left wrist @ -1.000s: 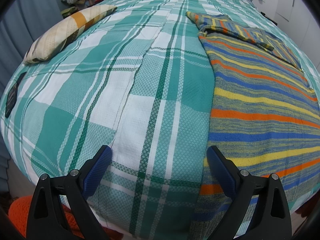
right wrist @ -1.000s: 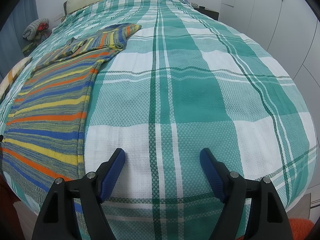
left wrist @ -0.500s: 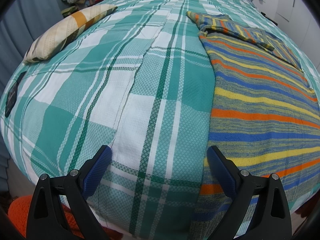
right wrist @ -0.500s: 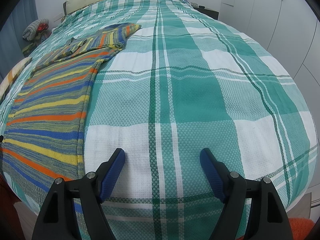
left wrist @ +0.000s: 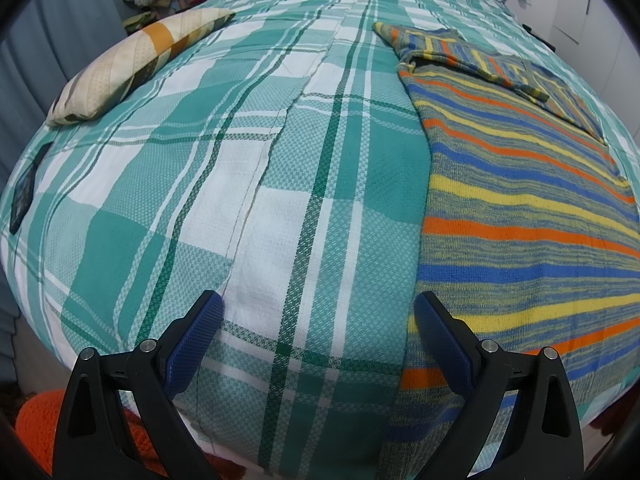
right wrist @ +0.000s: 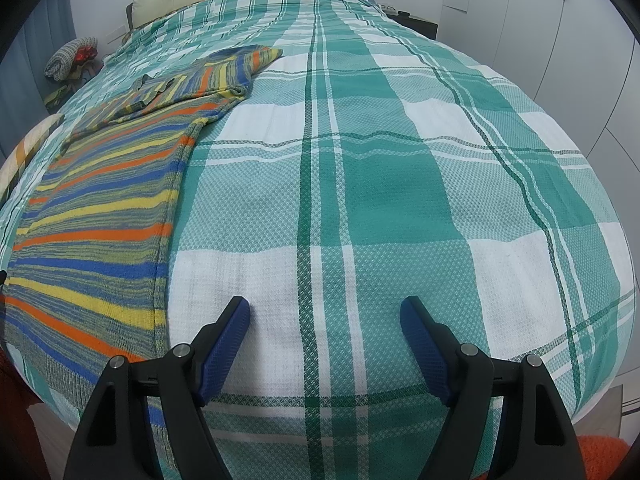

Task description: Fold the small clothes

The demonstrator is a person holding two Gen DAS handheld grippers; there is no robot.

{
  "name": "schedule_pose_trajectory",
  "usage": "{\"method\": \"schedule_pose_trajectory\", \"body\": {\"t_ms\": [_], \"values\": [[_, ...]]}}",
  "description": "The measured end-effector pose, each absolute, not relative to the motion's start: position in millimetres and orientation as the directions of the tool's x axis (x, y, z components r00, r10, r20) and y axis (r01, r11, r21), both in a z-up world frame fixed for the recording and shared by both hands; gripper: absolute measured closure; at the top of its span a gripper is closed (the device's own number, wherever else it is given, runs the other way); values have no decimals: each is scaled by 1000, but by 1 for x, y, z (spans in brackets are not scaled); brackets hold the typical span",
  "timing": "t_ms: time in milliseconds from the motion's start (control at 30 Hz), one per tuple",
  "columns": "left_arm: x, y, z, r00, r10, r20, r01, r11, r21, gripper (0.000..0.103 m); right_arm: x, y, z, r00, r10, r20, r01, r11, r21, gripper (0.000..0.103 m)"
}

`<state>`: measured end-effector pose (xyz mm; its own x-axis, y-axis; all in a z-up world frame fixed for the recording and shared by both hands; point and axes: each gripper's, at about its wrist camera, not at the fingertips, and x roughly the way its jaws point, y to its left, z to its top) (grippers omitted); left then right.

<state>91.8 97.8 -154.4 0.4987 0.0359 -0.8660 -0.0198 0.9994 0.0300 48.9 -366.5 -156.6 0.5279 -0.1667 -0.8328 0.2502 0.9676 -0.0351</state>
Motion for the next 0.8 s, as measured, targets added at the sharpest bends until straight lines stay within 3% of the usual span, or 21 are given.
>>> {"method": "schedule_pose_trajectory", "body": {"t_ms": [800], "values": [[92, 99, -156, 498, 36, -866, -20, 999, 29, 5, 50, -367, -156, 527, -165, -834, 250, 968, -34, 25]]}}
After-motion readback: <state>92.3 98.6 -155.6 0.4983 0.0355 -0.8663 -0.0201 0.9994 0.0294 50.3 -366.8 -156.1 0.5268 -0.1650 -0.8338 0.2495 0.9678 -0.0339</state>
